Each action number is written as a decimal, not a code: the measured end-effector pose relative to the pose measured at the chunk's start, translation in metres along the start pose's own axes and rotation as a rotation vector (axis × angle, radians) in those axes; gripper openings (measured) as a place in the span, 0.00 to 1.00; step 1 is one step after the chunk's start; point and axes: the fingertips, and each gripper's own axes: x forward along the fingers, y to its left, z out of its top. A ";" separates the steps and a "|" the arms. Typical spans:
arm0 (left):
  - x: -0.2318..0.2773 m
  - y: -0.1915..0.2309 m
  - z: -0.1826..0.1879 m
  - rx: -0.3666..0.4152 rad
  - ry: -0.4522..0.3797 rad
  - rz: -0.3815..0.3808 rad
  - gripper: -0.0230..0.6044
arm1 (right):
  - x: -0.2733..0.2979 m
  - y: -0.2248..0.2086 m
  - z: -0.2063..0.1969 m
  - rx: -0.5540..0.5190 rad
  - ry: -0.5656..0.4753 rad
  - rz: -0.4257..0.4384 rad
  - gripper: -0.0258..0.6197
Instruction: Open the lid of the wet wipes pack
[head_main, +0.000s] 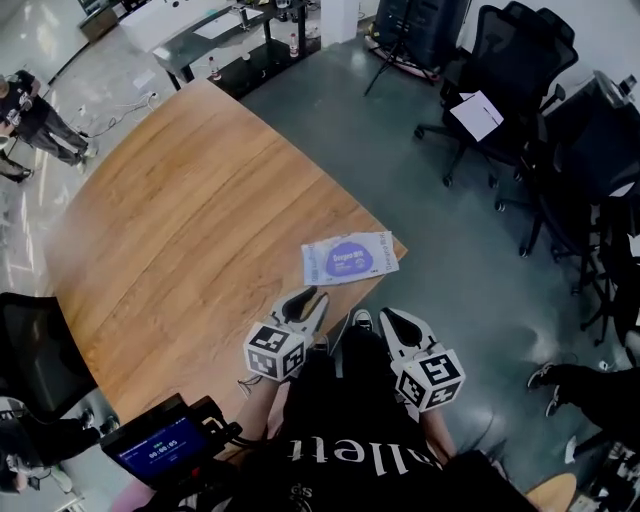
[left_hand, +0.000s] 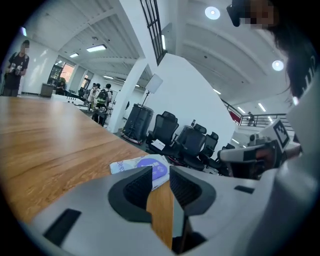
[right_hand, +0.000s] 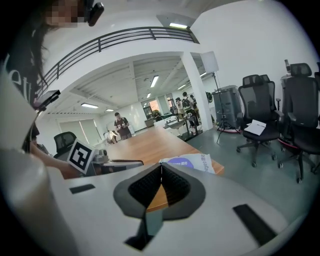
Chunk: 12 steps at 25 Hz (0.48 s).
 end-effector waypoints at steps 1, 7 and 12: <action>0.004 0.003 -0.002 0.007 0.016 0.009 0.19 | 0.003 -0.001 0.002 -0.008 0.013 0.017 0.06; 0.025 0.021 -0.004 0.085 0.125 0.053 0.30 | 0.026 -0.005 0.027 -0.045 0.055 0.113 0.06; 0.052 0.028 -0.010 0.208 0.238 0.059 0.37 | 0.046 -0.022 0.037 -0.078 0.083 0.182 0.06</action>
